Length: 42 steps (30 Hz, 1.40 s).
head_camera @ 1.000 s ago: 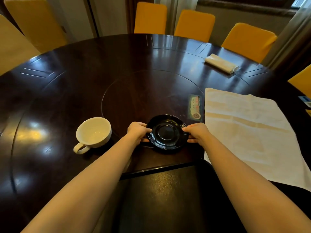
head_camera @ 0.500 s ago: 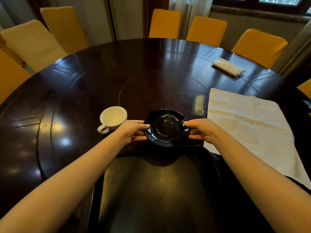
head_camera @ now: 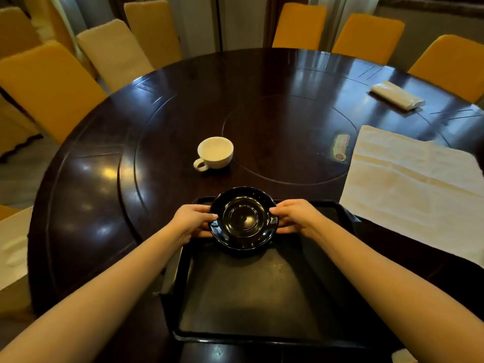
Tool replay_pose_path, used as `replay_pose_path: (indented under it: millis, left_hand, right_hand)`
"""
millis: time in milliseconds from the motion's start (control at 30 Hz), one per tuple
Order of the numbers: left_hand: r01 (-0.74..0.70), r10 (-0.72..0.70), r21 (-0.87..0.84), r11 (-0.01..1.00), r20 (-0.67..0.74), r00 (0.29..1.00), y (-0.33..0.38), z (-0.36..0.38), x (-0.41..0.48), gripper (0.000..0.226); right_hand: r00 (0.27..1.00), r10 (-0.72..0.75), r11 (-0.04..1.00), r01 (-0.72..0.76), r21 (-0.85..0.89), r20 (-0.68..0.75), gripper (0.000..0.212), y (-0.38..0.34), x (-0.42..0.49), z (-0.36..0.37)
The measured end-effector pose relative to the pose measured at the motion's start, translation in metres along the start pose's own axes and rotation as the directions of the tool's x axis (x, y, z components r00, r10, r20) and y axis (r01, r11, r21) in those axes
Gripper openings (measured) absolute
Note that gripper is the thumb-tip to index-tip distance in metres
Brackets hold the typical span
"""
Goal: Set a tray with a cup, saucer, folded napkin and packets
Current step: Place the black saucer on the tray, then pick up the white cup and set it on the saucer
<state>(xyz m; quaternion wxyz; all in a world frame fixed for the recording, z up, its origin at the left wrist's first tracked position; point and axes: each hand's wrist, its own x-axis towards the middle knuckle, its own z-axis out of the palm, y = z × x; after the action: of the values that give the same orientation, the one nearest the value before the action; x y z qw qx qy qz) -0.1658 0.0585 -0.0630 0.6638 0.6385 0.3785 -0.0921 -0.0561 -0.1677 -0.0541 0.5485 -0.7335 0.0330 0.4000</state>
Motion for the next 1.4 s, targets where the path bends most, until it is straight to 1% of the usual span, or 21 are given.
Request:
replay_pose_path:
  millis: [100, 167, 233, 333, 400, 500, 533, 600, 667, 700, 767, 800, 833, 900, 967, 1067, 1133, 1200, 1233, 1333, 1400]
  left_hand:
    - [-0.006, 0.011, 0.056, 0.998, -0.081, 0.997, -0.019, -0.006, 0.002, 0.045]
    - [-0.009, 0.023, 0.119, 0.993, -0.118, 0.993, -0.028, -0.008, 0.004, 0.047]
    - [-0.019, 0.054, 0.222, 0.975, -0.152, 0.987, -0.033, -0.006, 0.005, 0.047]
    - [-0.047, 0.137, 0.416, 0.908, -0.188, 0.973, -0.035, 0.002, 0.007, 0.045]
    - [-0.047, 0.158, 0.495, 0.868, -0.185, 0.97, -0.035, 0.006, 0.008, 0.041]
    - [-0.027, 0.126, 0.582, 0.813, -0.13, 0.983, -0.027, 0.007, 0.006, 0.036]
    - [-0.021, 0.107, 0.608, 0.794, -0.106, 0.989, -0.023, 0.006, 0.005, 0.038]
    - [-0.025, 0.082, 0.632, 0.775, -0.06, 0.995, -0.013, 0.004, 0.003, 0.051]
    - [-0.054, 0.086, 0.641, 0.766, -0.018, 0.996, 0.0, -0.001, 0.001, 0.062]
    - [-0.073, 0.099, 0.669, 0.74, -0.001, 0.995, 0.009, -0.004, 0.0, 0.063]
    - [-0.121, 0.136, 0.753, 0.647, 0.042, 0.99, 0.029, -0.013, -0.004, 0.062]
    - [-0.145, 0.147, 0.774, 0.617, 0.067, 0.987, 0.04, -0.018, -0.005, 0.062]
    - [-0.169, 0.15, 0.774, 0.61, 0.096, 0.984, 0.05, -0.023, -0.007, 0.062]
    - [-0.214, 0.148, 0.763, 0.611, 0.155, 0.977, 0.069, -0.032, -0.01, 0.064]
    - [-0.241, 0.138, 0.797, 0.553, 0.198, 0.97, 0.084, -0.042, -0.012, 0.064]
    - [-0.261, 0.115, 0.846, 0.465, 0.234, 0.965, 0.106, -0.057, -0.008, 0.068]
    - [-0.267, 0.107, 0.863, 0.428, 0.245, 0.964, 0.117, -0.067, 0.0, 0.07]
    - [-0.27, 0.115, 0.882, 0.386, 0.244, 0.963, 0.121, -0.075, 0.011, 0.073]
    - [-0.269, 0.12, 0.891, 0.366, 0.242, 0.963, 0.121, -0.078, 0.018, 0.075]
    - [-0.274, 0.14, 0.904, 0.329, 0.24, 0.961, 0.113, -0.084, 0.04, 0.082]
    - [-0.278, 0.143, 0.902, 0.331, 0.243, 0.959, 0.107, -0.088, 0.058, 0.086]
  right_hand:
    - [1.0, 0.001, 0.999, -0.002, -0.043, -0.02, 0.026, 0.012, 0.002, 0.017]
    - [0.999, 0.003, 0.998, -0.006, -0.065, -0.034, 0.029, 0.018, 0.004, 0.024]
    - [0.998, 0.011, 0.996, -0.016, -0.089, -0.055, 0.03, 0.023, 0.007, 0.027]
    - [0.996, 0.01, 0.994, -0.02, -0.103, -0.089, 0.03, 0.028, 0.011, 0.029]
    - [0.994, 0.006, 0.991, -0.02, -0.131, -0.106, 0.032, 0.028, 0.014, 0.029]
    - [0.997, 0.006, 0.968, -0.024, -0.249, -0.073, 0.032, 0.023, 0.015, 0.027]
    - [0.999, 0.012, 0.955, -0.027, -0.295, -0.053, 0.032, 0.021, 0.014, 0.026]
    - [0.999, 0.003, 0.916, -0.02, -0.401, -0.041, 0.031, 0.015, 0.014, 0.021]
    - [0.997, -0.051, 0.852, 0.016, -0.524, -0.053, 0.034, 0.008, 0.013, 0.015]
    - [0.995, -0.087, 0.809, 0.045, -0.586, -0.044, 0.039, 0.002, 0.012, 0.012]
    - [0.987, -0.157, 0.683, 0.121, -0.72, 0.017, 0.05, -0.013, 0.011, 0.009]
    - [0.981, -0.183, 0.604, 0.159, -0.781, 0.058, 0.055, -0.022, 0.01, 0.008]
    - [0.975, -0.201, 0.531, 0.192, -0.825, 0.097, 0.06, -0.031, 0.008, 0.007]
    - [0.964, -0.21, 0.417, 0.237, -0.877, 0.161, 0.067, -0.05, 0.007, 0.006]
    - [0.958, -0.206, 0.329, 0.26, -0.908, 0.2, 0.073, -0.066, 0.007, 0.004]
    - [0.954, -0.181, 0.25, 0.281, -0.927, 0.24, 0.081, -0.092, 0.013, 0.006]
    - [0.955, -0.155, 0.235, 0.283, -0.93, 0.252, 0.085, -0.107, 0.022, 0.01]
    - [0.958, -0.133, 0.25, 0.281, -0.926, 0.255, 0.088, -0.115, 0.033, 0.016]
    - [0.959, -0.127, 0.277, 0.278, -0.92, 0.251, 0.089, -0.117, 0.04, 0.018]
    - [0.966, -0.113, 0.411, 0.26, -0.874, 0.234, 0.092, -0.114, 0.061, 0.025]
    - [0.973, -0.099, 0.451, 0.232, -0.862, 0.21, 0.094, -0.11, 0.077, 0.026]
